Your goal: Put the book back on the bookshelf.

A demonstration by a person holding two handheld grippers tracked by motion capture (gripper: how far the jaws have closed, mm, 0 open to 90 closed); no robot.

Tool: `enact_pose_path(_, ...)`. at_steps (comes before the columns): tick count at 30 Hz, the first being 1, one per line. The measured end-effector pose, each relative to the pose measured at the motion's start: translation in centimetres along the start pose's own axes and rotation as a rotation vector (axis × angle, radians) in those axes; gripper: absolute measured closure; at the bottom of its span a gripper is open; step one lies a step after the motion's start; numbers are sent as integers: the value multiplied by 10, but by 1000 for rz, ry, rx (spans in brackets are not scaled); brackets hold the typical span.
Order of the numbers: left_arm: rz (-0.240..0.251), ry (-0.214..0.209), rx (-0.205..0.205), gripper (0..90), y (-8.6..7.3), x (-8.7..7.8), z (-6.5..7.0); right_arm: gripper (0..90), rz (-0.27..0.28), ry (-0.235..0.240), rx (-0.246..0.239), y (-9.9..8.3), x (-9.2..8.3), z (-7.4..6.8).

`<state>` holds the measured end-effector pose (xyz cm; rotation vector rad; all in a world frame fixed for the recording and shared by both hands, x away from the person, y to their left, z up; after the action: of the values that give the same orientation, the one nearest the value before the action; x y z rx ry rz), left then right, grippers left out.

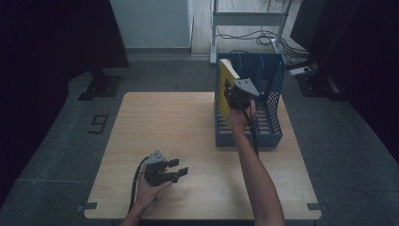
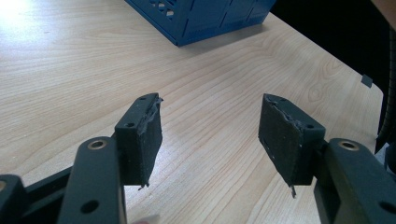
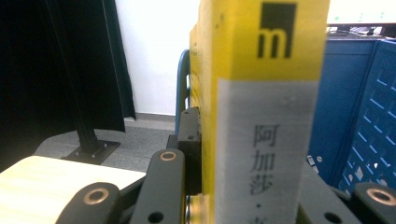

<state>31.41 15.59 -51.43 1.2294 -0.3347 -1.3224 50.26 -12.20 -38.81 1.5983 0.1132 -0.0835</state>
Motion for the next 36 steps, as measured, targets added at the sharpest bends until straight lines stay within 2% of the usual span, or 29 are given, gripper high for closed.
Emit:
enact_pose_path(8,9,-2,-6,393,0,-3,-1,747,-11,-21,0,-5,11,-6)
enact_pose_path(10,10,-3,-6,393,0,-3,-1,746,-5,-29,-24,-8,14,-9)
enact_pose_path(17,13,-3,-11,393,0,-3,-2,746,-25,-34,0,-18,23,-7)
enact_pose_path(28,11,-5,-11,393,0,-3,-3,746,-54,-39,7,-36,30,-9)
enact_pose_path(33,14,-4,-15,393,0,-3,-3,745,-73,-40,-13,-46,32,-9)
enact_pose_path(36,13,-5,-15,393,0,-3,-3,745,-66,-42,-13,-49,32,-9)
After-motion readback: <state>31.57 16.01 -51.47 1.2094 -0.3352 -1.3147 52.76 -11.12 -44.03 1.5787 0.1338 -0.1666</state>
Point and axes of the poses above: each handheld gripper's, and its own axes: x roughly forward along the jaws, y roughly out of its top, z roughly to its right, the point moved 2 cm from there along x, roughly forward along the jaws, and after that the axes turned 11 degrees about -y, right-handed, at the moved point
